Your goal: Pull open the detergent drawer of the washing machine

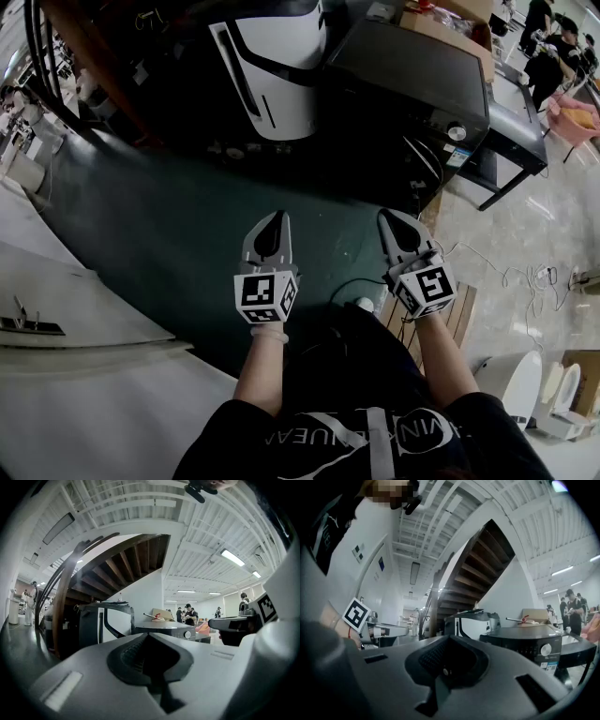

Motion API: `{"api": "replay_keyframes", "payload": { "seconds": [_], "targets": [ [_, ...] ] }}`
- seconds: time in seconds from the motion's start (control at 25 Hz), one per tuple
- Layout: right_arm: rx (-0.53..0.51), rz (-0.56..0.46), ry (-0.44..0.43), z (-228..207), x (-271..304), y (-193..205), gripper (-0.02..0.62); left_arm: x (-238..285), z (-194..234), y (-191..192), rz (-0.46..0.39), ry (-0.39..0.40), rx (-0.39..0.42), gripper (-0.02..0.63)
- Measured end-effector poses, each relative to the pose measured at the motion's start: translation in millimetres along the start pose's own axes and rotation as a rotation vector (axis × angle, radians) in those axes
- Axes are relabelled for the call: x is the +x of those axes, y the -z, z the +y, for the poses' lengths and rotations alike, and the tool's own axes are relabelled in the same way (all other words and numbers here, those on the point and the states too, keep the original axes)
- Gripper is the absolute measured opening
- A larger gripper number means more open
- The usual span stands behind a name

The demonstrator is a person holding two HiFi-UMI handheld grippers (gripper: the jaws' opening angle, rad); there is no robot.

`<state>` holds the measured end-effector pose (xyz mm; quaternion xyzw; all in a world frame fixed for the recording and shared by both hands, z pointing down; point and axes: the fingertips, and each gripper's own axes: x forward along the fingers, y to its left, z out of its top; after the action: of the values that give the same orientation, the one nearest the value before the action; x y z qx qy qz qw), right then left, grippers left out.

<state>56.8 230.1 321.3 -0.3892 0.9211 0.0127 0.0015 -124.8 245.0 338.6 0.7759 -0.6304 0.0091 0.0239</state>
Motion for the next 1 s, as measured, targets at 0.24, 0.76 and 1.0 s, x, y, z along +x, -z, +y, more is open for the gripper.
{"api": "replay_keyframes", "payload": {
  "seconds": [0.24,0.76,1.0],
  "targets": [
    [-0.004,0.005,-0.007,7.1,0.8,1.6,0.012,-2.2,1.1,0.9,0.003,-0.001,-0.007,0.009],
    [0.008,0.033,-0.016,9.1,16.6,6.9,0.012,18.7,10.3,3.4,0.013,0.015,-0.048,0.107],
    [0.004,0.059,-0.021,-9.3,40.2,10.9,0.012,48.8,17.7,7.1,0.029,0.016,-0.047,0.109]
  ]
}}
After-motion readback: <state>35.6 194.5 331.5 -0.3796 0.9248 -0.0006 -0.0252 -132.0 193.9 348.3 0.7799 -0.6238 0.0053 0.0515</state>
